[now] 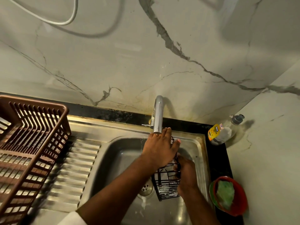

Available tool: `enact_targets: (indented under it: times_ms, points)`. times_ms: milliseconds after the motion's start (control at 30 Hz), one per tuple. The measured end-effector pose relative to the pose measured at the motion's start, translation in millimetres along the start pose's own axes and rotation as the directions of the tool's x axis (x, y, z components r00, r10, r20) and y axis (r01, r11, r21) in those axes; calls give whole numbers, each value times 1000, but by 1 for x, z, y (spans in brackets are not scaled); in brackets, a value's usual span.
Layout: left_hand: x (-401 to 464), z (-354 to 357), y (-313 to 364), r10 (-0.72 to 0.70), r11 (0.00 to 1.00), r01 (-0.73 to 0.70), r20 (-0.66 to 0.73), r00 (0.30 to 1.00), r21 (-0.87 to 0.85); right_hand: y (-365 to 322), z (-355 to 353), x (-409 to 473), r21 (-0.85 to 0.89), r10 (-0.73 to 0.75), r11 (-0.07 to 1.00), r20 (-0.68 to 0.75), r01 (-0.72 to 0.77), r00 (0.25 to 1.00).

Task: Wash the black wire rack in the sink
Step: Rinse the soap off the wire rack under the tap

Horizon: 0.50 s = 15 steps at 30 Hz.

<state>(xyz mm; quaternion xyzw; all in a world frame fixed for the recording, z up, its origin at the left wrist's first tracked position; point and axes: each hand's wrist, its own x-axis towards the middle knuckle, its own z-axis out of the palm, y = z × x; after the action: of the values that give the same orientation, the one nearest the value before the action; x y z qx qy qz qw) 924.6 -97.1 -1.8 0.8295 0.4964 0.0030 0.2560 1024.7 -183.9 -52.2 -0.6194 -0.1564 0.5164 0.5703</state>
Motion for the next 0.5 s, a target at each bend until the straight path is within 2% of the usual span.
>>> enact_targets:
  times_ms: [67,133,333,500]
  points:
    - [12,-1,-9,-37,999,37,0,999,34,4,-5,1,22,96,995,-7,-96,995]
    - [12,-2,-10,-31,996,30,5,1000,83,5,-8,1,39,123,992,-5,-123,992]
    - [-38,12,17,49,999,-49,7,999,2,-9,-3,-1,56,5,998,6,-5,1000]
    - [-15,2,-4,-154,961,140,-40,987,-238,1,-5,-8,-14,57,998,-9,-57,998]
